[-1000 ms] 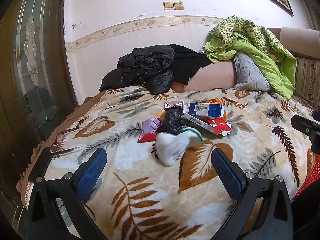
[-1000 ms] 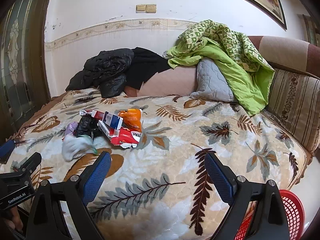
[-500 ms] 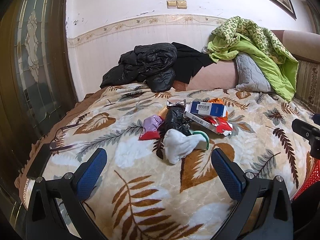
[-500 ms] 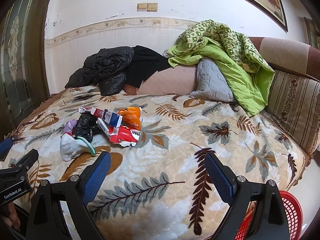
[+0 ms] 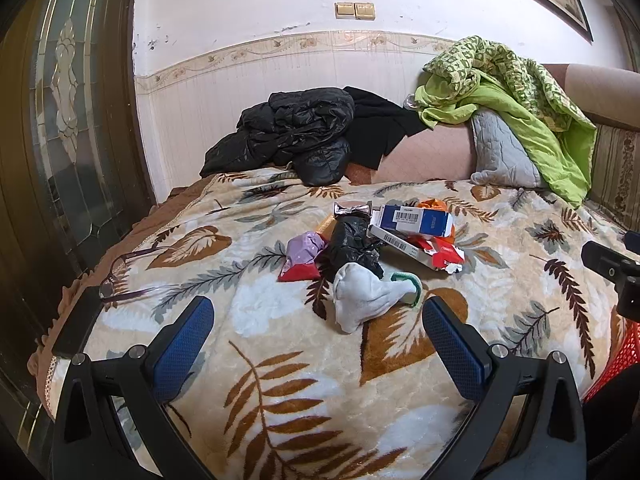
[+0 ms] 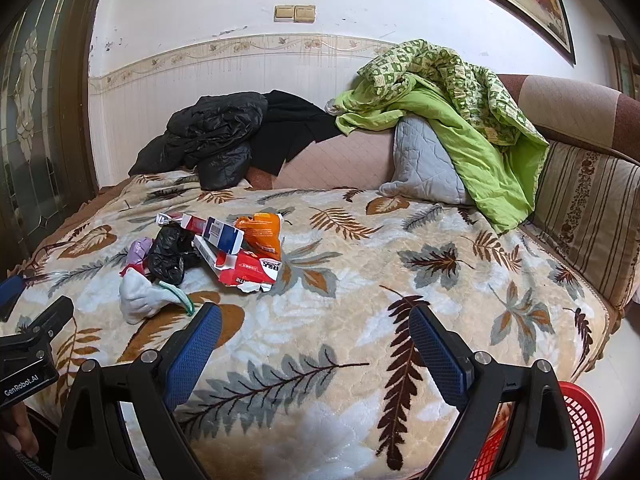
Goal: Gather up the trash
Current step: 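Move the left tool toward the white sock and close on it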
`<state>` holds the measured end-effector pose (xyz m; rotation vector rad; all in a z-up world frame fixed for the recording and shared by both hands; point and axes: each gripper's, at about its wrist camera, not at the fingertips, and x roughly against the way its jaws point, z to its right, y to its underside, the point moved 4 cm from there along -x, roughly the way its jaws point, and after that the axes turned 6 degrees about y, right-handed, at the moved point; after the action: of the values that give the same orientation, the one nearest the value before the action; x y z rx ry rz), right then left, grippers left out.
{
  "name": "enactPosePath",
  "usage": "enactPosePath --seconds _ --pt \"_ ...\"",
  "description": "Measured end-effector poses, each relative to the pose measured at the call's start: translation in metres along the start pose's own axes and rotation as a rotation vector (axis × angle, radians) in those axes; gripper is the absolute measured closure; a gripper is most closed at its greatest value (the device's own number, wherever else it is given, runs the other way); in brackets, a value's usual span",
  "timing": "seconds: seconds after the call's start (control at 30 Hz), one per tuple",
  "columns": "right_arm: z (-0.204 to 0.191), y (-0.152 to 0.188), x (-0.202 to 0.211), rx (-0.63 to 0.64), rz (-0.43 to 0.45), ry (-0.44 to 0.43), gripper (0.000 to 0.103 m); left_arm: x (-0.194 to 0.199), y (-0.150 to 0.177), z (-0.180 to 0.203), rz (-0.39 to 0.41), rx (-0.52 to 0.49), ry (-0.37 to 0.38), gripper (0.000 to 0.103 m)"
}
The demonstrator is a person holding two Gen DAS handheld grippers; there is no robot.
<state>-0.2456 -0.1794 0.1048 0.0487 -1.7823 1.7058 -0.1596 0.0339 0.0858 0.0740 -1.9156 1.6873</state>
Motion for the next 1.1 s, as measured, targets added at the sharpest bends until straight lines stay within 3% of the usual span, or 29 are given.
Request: enactPosePath --seconds 0.2,0.53,0.77,0.87,0.93,1.07,1.1 --pt "0.004 0.001 0.011 -0.012 0.05 -0.1 0.008 0.007 -0.001 0.0 0.031 0.018 0.037 0.0" --pt "-0.005 0.001 0.011 0.014 0.048 -0.119 0.009 0.004 -0.003 0.0 0.014 0.032 0.051 0.0" --pt "-0.01 0.002 0.003 0.011 0.015 -0.12 0.009 -0.056 -0.006 0.004 -0.171 0.067 0.086 0.0" --pt "-0.012 0.002 0.001 0.011 0.007 -0.124 0.009 -0.094 -0.006 0.009 -0.27 0.112 0.147 0.0" --pt "-0.015 0.002 -0.002 0.011 -0.002 -0.127 0.009 -0.11 -0.004 0.01 -0.296 0.136 0.156 0.004" --pt "-0.021 0.002 -0.006 0.017 -0.018 -0.14 0.009 -0.138 0.005 0.01 -0.376 0.162 0.186 0.052" --pt "-0.022 0.002 -0.007 0.019 -0.02 -0.144 0.009 -0.139 0.007 0.006 -0.381 0.17 0.184 0.053"
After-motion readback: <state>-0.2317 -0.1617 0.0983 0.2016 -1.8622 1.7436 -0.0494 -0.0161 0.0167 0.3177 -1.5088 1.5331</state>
